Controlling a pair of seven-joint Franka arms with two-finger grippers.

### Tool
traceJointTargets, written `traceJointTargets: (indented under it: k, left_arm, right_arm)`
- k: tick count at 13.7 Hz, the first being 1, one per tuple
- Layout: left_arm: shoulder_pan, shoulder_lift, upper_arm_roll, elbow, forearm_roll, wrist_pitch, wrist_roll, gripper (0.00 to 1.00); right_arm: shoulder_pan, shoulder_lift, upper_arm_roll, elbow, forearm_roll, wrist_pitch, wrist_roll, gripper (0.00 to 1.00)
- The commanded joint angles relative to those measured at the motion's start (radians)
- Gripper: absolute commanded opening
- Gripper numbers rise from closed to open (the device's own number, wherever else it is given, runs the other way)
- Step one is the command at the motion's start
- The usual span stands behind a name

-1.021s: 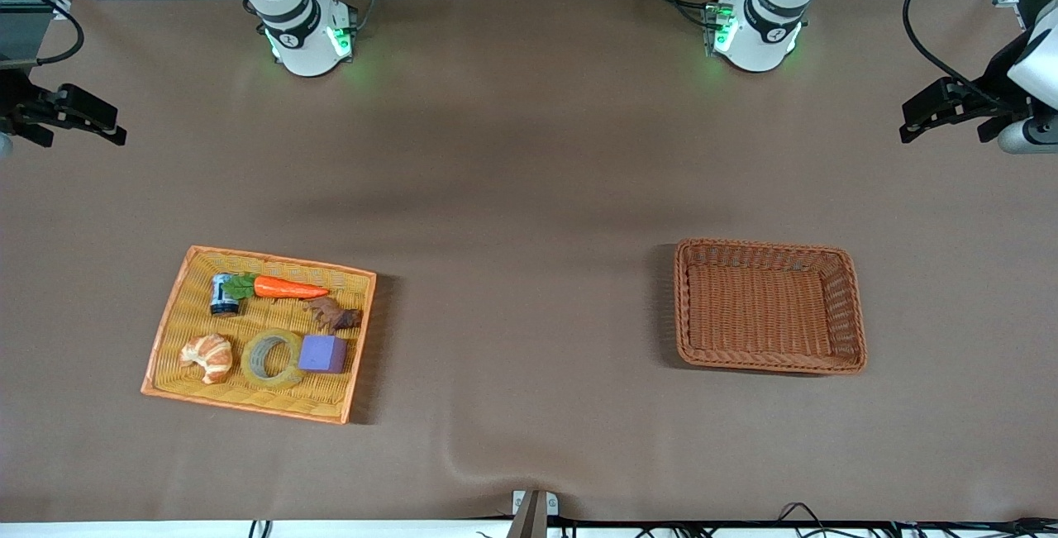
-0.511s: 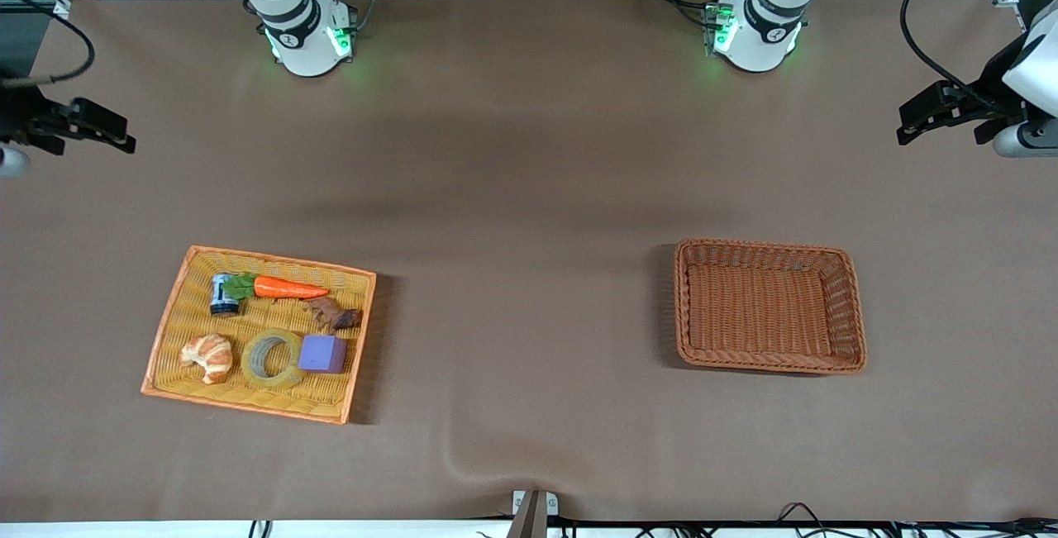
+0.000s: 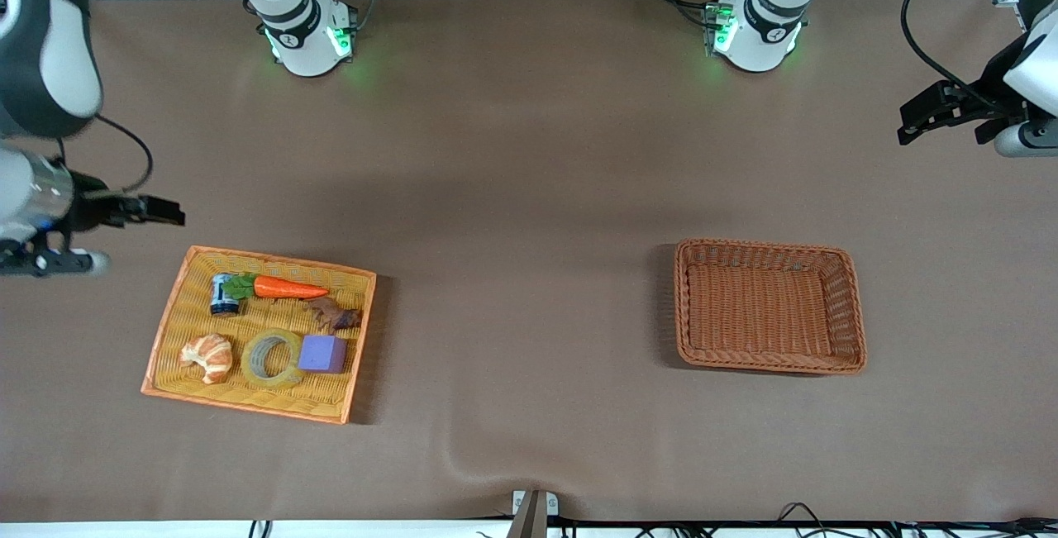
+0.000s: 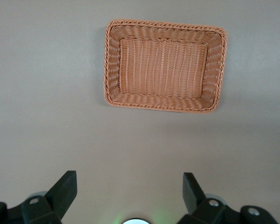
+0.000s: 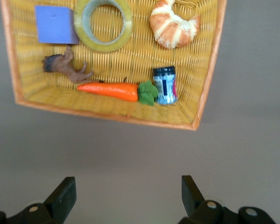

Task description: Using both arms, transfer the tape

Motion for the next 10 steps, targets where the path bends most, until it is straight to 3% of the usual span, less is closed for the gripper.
traceJointTargets:
  k: [1,5,10]
  left_arm:
    - [0.007,-0.016,-0.004,-0.011,0.003,0.006,0.009,1.00]
    - [0.005,-0.012,-0.004,-0.011,0.003,0.009,0.009,1.00]
    - [0.007,-0.012,-0.004,-0.011,0.003,0.010,0.020,1.00]
  right_arm:
    - [0.002,0.085,-0.003,0.033,-0.004,0.044,-0.005,1.00]
    - [0.033,0.191,-0.003,0.035,-0.016,0.201,-0.007,1.00]
    - [0.045,0.344,-0.003,0.110,-0.019,0.373,-0.103,1.00]
